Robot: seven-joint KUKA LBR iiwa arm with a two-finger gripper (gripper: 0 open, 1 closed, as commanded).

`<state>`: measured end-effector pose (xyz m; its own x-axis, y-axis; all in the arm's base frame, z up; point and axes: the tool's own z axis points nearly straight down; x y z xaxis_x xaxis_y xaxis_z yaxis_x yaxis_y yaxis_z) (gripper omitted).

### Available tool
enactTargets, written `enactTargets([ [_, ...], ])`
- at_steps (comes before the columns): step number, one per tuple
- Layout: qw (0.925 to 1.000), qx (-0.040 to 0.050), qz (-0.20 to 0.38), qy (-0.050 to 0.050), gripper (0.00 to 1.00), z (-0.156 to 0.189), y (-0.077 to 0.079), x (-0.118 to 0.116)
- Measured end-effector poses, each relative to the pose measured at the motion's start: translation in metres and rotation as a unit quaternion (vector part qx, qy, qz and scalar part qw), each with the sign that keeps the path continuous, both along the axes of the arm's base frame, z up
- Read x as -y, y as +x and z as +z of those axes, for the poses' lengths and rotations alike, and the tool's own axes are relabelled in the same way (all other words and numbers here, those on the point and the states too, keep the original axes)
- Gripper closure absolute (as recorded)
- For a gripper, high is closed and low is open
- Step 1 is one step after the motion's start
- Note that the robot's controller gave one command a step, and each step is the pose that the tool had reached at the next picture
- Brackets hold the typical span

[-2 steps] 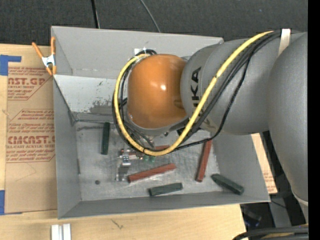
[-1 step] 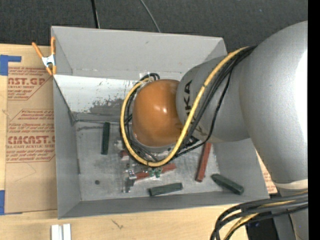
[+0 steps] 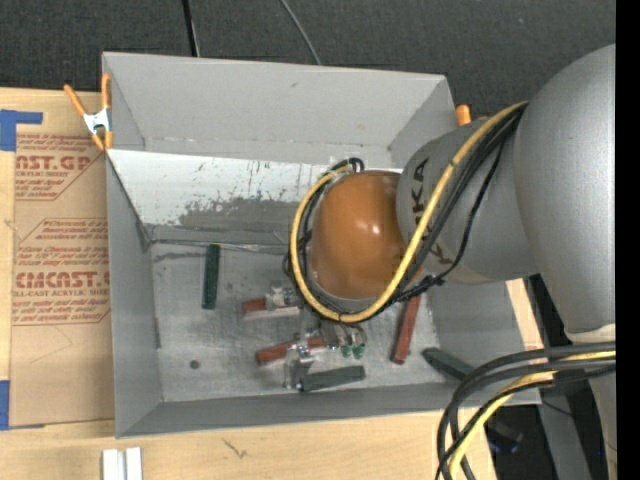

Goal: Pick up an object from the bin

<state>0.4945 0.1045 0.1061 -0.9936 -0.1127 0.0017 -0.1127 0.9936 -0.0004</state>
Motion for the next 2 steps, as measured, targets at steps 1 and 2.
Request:
enactTargets([
  [1,0.9999,0.0026,0.014,0.002,1.0,-0.0329,0.001,0.0028],
  [2,0.9999,0.0026,0.014,0.002,1.0,-0.0329,0.001,0.0028],
])
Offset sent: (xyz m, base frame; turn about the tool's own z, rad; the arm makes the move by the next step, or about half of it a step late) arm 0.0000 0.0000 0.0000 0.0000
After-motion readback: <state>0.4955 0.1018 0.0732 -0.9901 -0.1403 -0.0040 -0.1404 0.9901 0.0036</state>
